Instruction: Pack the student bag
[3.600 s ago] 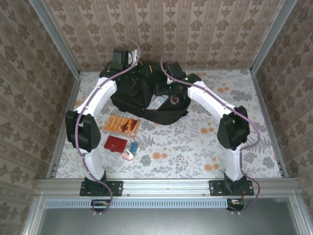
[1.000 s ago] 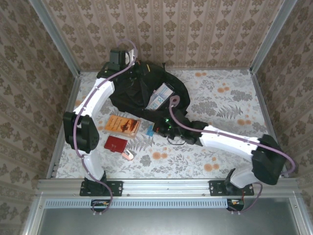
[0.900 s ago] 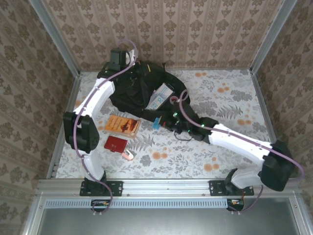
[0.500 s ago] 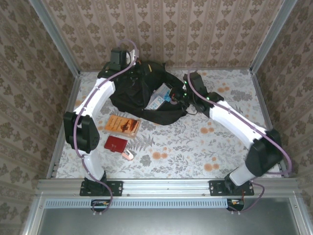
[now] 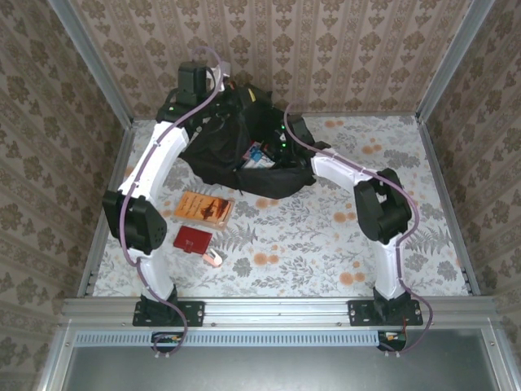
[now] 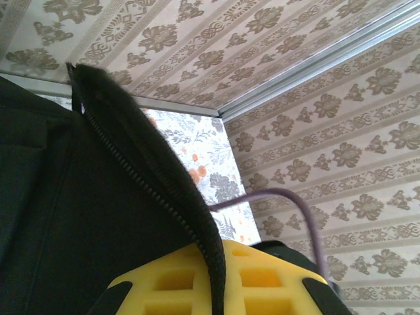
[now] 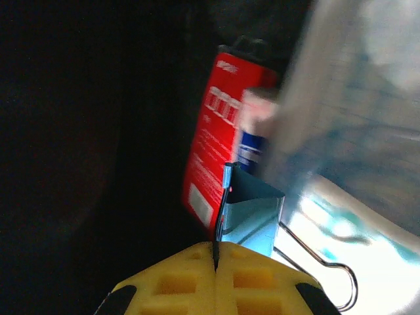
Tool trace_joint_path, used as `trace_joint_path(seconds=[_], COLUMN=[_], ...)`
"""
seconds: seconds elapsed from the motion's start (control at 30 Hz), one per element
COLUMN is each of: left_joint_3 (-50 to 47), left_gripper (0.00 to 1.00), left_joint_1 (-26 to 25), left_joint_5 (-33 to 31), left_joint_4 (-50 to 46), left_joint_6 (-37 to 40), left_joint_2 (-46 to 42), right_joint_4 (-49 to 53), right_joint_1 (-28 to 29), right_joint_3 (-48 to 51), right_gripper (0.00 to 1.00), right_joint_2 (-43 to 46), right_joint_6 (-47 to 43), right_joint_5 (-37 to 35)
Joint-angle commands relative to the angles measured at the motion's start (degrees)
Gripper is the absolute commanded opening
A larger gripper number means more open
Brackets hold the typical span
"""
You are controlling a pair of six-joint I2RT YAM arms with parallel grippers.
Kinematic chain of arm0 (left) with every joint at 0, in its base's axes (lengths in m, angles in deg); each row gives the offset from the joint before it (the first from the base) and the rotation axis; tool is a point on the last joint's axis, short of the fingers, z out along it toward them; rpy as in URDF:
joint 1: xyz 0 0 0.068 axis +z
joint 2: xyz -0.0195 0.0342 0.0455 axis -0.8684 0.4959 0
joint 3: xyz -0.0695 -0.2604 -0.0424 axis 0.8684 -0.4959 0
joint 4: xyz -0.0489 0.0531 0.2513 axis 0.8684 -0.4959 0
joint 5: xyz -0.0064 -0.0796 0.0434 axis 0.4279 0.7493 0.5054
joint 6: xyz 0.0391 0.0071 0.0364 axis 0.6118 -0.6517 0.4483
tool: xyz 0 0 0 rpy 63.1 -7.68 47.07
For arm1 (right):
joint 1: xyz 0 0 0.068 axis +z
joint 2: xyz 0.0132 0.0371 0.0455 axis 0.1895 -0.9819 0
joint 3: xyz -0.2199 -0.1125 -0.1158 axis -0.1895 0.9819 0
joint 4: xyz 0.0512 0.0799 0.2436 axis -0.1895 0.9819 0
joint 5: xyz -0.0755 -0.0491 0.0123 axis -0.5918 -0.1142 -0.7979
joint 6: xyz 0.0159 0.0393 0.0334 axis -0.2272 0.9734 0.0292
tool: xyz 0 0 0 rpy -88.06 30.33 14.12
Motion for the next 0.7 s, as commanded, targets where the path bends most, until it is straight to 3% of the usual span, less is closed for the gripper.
trace_joint_path(seconds=[0.0, 0.03, 0.1, 0.17, 0.43, 0.67], left_joint_3=[3.3, 3.4, 3.2, 2.9, 2.6, 2.2], left_gripper=[0.0, 0.0, 0.0, 0.0, 0.0, 0.0], left_joint_1=[-0.7, -0.6, -0.7, -0.5, 0.1, 0.6], left_joint_5=[3.7, 3.9, 4.0, 3.8, 3.6, 3.5], left_joint_4=[4.8, 4.9, 4.9, 4.8, 5.3, 5.4], left_joint_6=[-1.8, -1.9, -1.7, -1.6, -1.9, -1.7], left_joint_2=[-0.1, -0.1, 0.0, 0.0, 1.3, 3.1], right_joint_4=[-9.3, -8.6, -5.1, -1.6, -0.5, 7.0], right_joint_1=[0.5, 0.6, 0.8, 0.9, -0.5, -1.1], right_joint_3=[-6.2, -8.3, -12.2, -12.7, -7.4, -1.6], right_gripper=[0.0, 0.03, 0.47, 0.59, 0.61, 0.6], right_joint_2=[-4.3, -5.7, -7.5, -6.9, -1.6, 8.9], right_joint_6=[6.4, 6.5, 5.3, 3.3, -1.8, -15.5], right_joint_5=[3.9, 4.4, 4.5, 2.2, 2.5, -0.3])
